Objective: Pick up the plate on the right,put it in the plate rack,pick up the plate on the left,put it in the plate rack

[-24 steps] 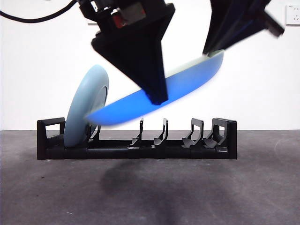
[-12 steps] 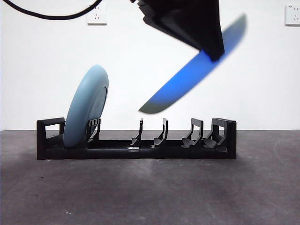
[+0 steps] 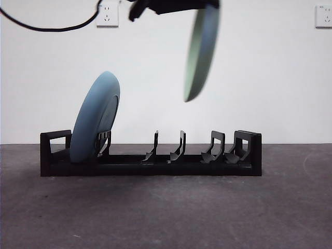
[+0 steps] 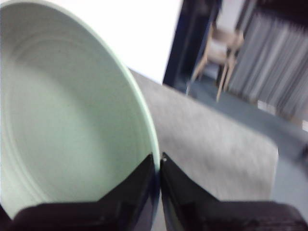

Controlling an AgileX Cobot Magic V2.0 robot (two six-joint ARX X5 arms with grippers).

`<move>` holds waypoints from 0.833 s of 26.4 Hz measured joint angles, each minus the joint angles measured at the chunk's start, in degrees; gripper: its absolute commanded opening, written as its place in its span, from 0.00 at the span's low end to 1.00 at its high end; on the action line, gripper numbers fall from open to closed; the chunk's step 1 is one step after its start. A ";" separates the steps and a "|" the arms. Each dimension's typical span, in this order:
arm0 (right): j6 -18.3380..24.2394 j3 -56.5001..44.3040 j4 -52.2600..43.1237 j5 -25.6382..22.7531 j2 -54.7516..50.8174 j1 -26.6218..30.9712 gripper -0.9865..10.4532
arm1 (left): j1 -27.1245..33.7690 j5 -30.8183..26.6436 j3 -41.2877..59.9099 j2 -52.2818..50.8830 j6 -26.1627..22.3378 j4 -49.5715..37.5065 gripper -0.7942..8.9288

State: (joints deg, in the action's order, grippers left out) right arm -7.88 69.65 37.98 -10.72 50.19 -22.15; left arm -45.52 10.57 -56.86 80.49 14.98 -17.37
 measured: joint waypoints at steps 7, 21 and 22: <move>0.00 0.00 0.59 0.00 0.04 0.00 0.25 | 6.43 4.17 0.00 0.02 4.39 -2.82 0.07; -0.02 0.00 0.57 0.15 0.07 0.00 0.25 | 12.55 12.61 -6.62 6.43 4.55 2.25 0.07; -0.02 0.00 0.57 0.15 0.07 0.00 0.25 | 12.66 12.85 -7.82 7.26 4.46 3.37 0.07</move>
State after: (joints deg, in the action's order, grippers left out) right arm -7.90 69.65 38.54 -10.57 50.26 -22.15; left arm -32.86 23.42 -64.69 87.74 19.44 -14.00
